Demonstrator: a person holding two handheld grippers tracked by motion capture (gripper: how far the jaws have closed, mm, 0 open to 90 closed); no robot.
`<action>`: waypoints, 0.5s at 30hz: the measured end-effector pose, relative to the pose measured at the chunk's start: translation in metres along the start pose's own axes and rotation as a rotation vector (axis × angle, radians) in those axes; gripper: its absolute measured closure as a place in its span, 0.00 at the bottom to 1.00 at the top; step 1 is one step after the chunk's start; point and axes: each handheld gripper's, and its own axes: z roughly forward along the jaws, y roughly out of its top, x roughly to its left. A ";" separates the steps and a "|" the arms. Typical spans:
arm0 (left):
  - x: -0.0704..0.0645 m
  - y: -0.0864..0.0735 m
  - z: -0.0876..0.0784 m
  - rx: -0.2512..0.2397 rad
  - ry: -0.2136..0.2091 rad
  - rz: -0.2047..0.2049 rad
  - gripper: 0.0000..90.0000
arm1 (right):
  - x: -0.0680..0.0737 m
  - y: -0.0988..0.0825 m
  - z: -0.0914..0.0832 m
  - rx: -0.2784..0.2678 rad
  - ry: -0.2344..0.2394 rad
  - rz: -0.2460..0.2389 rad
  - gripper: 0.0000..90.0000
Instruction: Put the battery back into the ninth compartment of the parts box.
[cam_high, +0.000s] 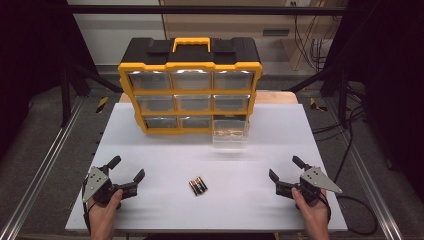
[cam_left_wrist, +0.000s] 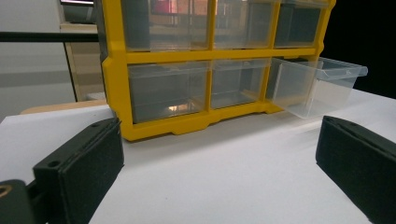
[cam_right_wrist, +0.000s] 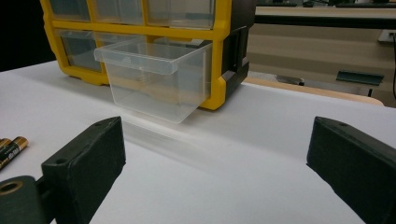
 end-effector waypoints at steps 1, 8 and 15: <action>0.000 0.000 0.000 0.002 0.001 0.000 0.01 | 0.001 0.000 0.000 0.003 0.001 0.012 0.05; 0.001 0.001 -0.001 -0.002 0.016 0.004 0.01 | 0.005 0.001 0.000 0.058 -0.002 0.019 0.05; 0.000 0.000 -0.001 0.003 0.021 0.009 0.01 | 0.014 0.003 0.007 0.107 -0.018 0.009 0.07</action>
